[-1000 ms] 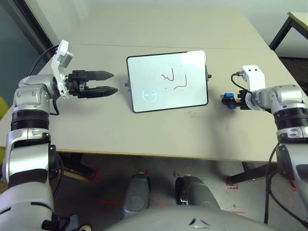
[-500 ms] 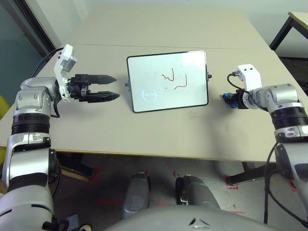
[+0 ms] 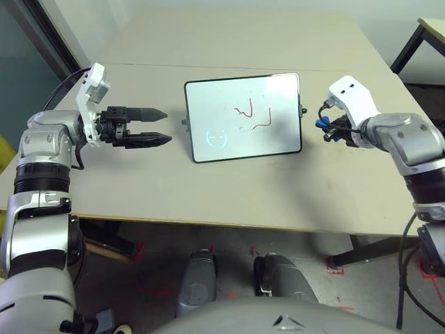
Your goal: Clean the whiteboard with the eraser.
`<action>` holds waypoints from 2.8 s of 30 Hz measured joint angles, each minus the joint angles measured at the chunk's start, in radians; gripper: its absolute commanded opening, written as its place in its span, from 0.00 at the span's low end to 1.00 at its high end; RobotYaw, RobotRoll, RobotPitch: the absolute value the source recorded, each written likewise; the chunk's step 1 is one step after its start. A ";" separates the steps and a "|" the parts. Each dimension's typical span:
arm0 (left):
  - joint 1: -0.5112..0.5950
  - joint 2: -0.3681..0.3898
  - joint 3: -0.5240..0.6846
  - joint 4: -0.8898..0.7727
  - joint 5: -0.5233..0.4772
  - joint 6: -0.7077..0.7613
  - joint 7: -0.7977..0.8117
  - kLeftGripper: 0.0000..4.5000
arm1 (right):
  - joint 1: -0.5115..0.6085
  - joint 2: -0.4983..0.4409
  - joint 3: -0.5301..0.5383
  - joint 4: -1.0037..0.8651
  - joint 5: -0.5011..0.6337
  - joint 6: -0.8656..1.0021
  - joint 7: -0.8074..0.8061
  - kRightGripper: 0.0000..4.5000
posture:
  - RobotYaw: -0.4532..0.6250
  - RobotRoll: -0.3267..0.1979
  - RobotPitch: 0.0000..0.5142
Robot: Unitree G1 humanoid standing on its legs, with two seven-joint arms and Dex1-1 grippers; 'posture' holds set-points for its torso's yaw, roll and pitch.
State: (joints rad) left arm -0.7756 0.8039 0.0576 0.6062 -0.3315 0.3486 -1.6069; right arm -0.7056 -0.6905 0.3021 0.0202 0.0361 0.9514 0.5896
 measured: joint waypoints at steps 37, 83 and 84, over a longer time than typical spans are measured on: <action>-0.034 -0.031 0.000 0.004 0.000 -0.029 0.024 1.00 | -0.175 0.232 0.215 0.230 -0.480 -0.443 0.074 0.05 | 0.68 0.62 0.07; -0.025 -0.036 0.004 0.000 -0.001 -0.029 0.036 1.00 | -0.090 0.296 0.211 0.141 -0.594 -0.413 0.142 0.05 | 0.69 0.62 0.08; -0.022 -0.036 0.004 0.000 -0.001 -0.028 0.036 1.00 | -0.090 0.296 0.211 0.141 -0.596 -0.413 0.142 0.05 | 0.68 0.62 0.09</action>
State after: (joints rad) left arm -0.7979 0.7681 0.0615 0.6065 -0.3329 0.3210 -1.5712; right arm -0.7956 -0.3941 0.5133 0.1611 -0.5601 0.5384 0.7318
